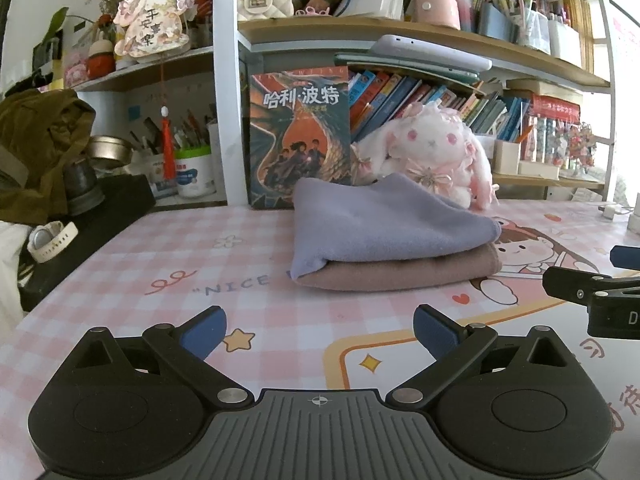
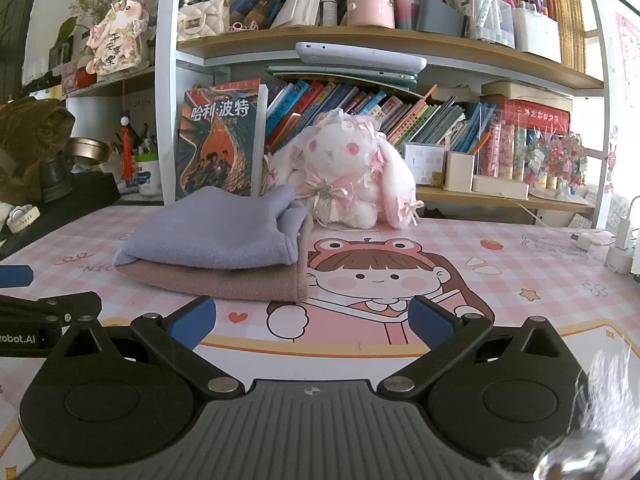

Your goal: Fold clothes

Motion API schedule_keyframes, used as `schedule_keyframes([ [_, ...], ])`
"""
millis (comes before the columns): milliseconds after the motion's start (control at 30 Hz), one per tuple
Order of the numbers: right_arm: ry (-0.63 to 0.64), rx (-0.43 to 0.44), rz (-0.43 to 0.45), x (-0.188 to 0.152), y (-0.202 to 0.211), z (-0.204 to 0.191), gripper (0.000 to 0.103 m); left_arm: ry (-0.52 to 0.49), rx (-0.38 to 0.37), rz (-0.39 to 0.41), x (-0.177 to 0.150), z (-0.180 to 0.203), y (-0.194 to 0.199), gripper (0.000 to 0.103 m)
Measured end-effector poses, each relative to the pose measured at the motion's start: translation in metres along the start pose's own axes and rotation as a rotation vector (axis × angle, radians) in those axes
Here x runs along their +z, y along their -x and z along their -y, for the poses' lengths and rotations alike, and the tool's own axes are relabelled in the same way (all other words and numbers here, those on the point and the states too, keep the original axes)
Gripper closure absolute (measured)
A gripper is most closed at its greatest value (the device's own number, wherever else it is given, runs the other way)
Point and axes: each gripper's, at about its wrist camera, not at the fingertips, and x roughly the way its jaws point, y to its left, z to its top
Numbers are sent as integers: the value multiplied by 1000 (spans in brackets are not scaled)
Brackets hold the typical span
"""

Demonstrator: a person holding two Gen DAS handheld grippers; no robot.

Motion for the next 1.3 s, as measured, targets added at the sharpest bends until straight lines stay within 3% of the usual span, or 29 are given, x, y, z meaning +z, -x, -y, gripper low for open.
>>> schedule_keyframes([
  [1300, 3, -12, -8, 0, -2, 0, 0, 9, 20, 5, 0, -2, 1, 2],
])
